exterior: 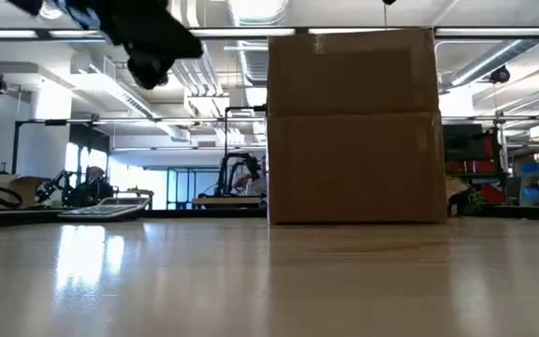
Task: Wrap mug
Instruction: Return to Home Position
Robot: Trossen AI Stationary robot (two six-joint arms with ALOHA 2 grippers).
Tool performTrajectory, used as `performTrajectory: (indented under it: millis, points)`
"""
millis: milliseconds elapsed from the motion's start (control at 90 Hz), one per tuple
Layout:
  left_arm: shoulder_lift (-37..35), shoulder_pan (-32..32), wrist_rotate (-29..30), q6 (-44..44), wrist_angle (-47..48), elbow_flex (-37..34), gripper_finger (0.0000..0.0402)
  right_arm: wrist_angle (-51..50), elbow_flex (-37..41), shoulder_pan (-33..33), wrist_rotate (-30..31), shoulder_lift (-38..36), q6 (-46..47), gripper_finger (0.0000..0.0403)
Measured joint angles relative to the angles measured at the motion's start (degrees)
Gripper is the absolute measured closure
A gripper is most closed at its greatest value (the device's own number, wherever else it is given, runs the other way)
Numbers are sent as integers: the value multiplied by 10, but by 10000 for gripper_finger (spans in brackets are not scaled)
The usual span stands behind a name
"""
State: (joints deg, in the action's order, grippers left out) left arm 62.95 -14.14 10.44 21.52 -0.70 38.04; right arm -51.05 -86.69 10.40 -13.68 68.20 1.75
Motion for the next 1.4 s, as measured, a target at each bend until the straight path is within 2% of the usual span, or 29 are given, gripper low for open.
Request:
performTrajectory:
  millis: [233, 411, 567, 711, 989, 1300, 1400]
  points:
    - [-139, 11, 21, 0, -108, -125, 381, 130, 162, -74, 1, -90, 47, 252]
    - [-235, 7, 25, 13, -105, -174, 381, 265, 283, -99, 1, -141, 53, 272]
    - [-287, 7, 43, 1, -100, -202, 381, 343, 378, -102, 1, -176, 77, 295]
    - [-315, 7, 57, -12, -77, -211, 381, 405, 455, -102, 2, -212, 101, 323]
    - [-323, 7, 74, -41, -78, -222, 399, 510, 571, -102, 2, -277, 115, 396]
    - [-370, 7, 83, -37, -90, -270, 401, 594, 687, -101, 7, -362, 124, 402]
    - [-396, 7, 90, -32, -87, -286, 401, 590, 717, -101, 34, -398, 120, 400]
